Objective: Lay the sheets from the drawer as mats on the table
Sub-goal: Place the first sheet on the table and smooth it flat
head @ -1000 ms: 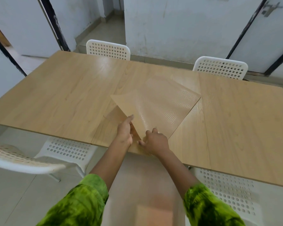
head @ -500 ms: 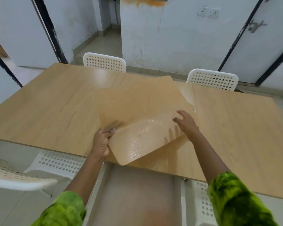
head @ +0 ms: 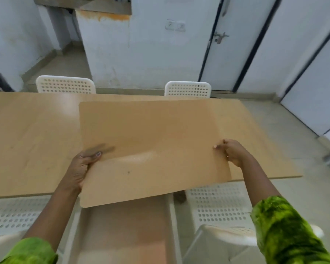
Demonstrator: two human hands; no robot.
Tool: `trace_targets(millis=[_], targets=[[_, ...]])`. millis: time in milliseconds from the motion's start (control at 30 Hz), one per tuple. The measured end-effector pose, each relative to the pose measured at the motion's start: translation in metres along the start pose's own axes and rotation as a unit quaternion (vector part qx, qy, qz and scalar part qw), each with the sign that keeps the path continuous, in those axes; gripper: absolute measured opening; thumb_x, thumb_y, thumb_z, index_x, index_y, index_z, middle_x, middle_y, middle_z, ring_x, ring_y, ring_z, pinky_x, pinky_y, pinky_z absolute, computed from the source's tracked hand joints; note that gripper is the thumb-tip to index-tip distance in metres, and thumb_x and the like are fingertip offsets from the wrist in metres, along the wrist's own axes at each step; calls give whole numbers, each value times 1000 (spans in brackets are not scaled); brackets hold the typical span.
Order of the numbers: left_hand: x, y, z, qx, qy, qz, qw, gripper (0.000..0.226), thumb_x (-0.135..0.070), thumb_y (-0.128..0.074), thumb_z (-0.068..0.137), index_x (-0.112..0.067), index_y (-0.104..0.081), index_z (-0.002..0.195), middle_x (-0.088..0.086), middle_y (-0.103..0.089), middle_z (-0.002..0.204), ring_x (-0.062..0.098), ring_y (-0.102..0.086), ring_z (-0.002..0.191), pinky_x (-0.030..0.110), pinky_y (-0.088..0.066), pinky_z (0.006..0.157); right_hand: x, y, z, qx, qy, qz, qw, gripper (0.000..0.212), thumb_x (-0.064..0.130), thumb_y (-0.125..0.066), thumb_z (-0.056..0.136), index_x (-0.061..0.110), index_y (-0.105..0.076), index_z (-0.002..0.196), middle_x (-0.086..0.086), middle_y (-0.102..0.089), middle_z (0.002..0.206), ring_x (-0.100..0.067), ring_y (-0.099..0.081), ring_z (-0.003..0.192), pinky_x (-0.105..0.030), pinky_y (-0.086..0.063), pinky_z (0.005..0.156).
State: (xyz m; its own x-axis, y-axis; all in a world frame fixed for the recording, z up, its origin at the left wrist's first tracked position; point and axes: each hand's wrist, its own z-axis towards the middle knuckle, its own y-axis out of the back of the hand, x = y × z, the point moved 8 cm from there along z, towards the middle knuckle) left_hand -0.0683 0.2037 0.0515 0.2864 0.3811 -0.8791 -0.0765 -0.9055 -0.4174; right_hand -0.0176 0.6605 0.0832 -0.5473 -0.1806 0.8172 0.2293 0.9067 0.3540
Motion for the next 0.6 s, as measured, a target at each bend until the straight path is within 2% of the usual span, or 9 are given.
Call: trace_targets(millis=[67,200,267,333,433,500,600], targets=[[-7,-3,0,16,1,11,1000,28,-1,-50,84,-8,-64,108,4,-76,89,16,-72,75,29,-59,64,3,6,0,-10,20,42,999,14,2,-61,82,16,-61,81,-6,-62,88,-23,-56,80,-30,-43,66],[-25,-9,9,24,-5,37,999,26,-1,-42,91,-11,-64,103,1,-76,81,14,-71,65,28,-59,57,9,4,-6,-33,44,92,994,23,-3,-57,83,18,-63,78,-2,-62,79,-17,-55,68,-23,-44,56],[-32,-12,17,26,-8,45,999,26,-1,-42,91,-8,-59,110,1,-76,82,15,-71,66,31,-59,59,13,5,-5,-55,54,121,990,22,-4,-56,84,17,-62,78,-4,-63,82,-18,-57,68,-23,-47,56],[-32,-17,24,29,-7,54,998,34,4,-44,87,-10,-57,115,2,-75,88,17,-71,71,34,-60,63,22,11,-5,-80,70,123,987,23,-4,-54,84,16,-63,77,-4,-63,84,-18,-57,71,-27,-48,62],[-28,-54,28,23,-11,110,994,40,13,-45,82,-15,-58,107,-1,-74,82,15,-69,67,30,-59,59,25,38,-5,-106,88,107,985,28,-8,-47,85,14,-62,76,-2,-61,79,-16,-55,67,-27,-47,61],[-16,-97,30,5,-25,152,988,41,13,-47,81,-16,-58,108,2,-73,89,18,-68,74,30,-59,62,15,76,1,-115,88,89,985,29,-10,-44,85,12,-61,79,-2,-60,77,-14,-54,64,-25,-46,58],[-5,-134,43,-33,-56,248,966,46,9,-51,85,-11,-51,127,12,-62,111,30,-60,97,40,-53,80,4,113,19,-134,92,72,984,28,-10,-44,83,11,-62,79,-7,-62,85,-19,-56,71,-32,-48,66]])
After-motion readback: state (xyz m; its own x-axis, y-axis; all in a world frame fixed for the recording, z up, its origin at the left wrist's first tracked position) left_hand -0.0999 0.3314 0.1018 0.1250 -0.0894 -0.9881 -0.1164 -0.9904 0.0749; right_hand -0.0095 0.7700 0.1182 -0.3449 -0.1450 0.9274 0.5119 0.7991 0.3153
